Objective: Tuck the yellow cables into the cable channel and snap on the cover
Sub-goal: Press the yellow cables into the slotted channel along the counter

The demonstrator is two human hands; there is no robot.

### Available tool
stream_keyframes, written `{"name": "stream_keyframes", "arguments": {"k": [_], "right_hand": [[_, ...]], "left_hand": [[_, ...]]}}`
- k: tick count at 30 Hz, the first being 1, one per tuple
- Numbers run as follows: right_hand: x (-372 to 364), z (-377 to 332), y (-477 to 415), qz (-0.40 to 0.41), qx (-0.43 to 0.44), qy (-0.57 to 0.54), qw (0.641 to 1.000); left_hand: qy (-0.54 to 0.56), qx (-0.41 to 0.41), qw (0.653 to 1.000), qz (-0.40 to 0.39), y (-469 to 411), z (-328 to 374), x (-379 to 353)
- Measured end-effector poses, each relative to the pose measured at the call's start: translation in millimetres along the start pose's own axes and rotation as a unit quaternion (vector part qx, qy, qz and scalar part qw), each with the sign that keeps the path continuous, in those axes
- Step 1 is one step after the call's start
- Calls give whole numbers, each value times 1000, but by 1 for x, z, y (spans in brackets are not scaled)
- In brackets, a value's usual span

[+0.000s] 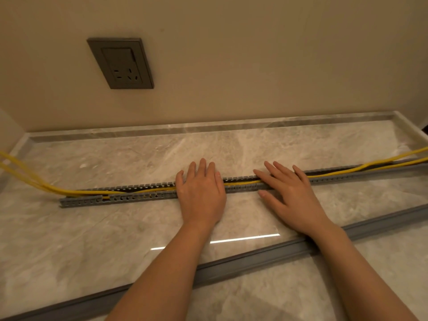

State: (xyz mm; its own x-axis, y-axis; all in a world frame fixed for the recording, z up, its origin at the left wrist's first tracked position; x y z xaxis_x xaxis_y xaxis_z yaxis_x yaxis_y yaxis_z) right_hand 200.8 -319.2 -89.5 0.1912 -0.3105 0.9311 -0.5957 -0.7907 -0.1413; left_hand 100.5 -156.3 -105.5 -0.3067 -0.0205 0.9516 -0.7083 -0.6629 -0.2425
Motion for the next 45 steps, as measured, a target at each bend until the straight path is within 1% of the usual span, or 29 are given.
{"name": "stream_keyframes", "arguments": {"k": [3,7,11,24,29,31,34,37,39,41,43,45], "right_hand": [[-9,0,0,-26,-2,80,996],[-14,2,-2,-27,-2,109,994],[-16,3,-2,-15,8,111,994],[-18,6,-4,-22,15,111,993],[-15,3,-2,-17,1,102,995],[-13,2,-2,-11,1,83,996],[-10,1,-4,2,0,53,999],[-5,3,-10,5,-25,-54,998],[3,8,-15,-13,-56,-149,987],[15,13,-18,-24,-78,-220,972],[27,20,-17,-23,-81,-247,965],[36,27,-16,-32,-73,-248,965]], "left_hand": [[-2,0,1000,-4,-1,0,0],[-4,-1,1000,-8,-3,0,0],[-5,-2,1000,-11,-4,1,-1],[6,9,1000,-7,-4,1,-1],[3,-5,1000,-30,-4,2,0],[3,-15,999,-32,-5,1,-1],[2,-56,998,-31,-4,3,-2],[11,-88,996,-22,-2,8,2],[18,-105,994,-25,1,15,5],[25,-119,992,-44,2,26,7],[26,-124,990,-65,2,42,7],[24,-131,988,-75,2,61,7]]}}
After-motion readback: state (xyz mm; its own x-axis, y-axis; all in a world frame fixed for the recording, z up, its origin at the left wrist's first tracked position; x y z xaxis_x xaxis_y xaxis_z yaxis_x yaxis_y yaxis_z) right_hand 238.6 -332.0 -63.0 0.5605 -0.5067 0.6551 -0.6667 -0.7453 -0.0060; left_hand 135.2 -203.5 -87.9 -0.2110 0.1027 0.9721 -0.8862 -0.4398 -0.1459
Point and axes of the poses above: each hand's wrist, its own y-axis away from the middle knuckle, its own x-axis out of the back of the hand, z = x × y, the point moved 3 cm from there along -y, towards the middle knuckle, and after that the axes turned 3 degrees about -y, right-handed, at the moved point
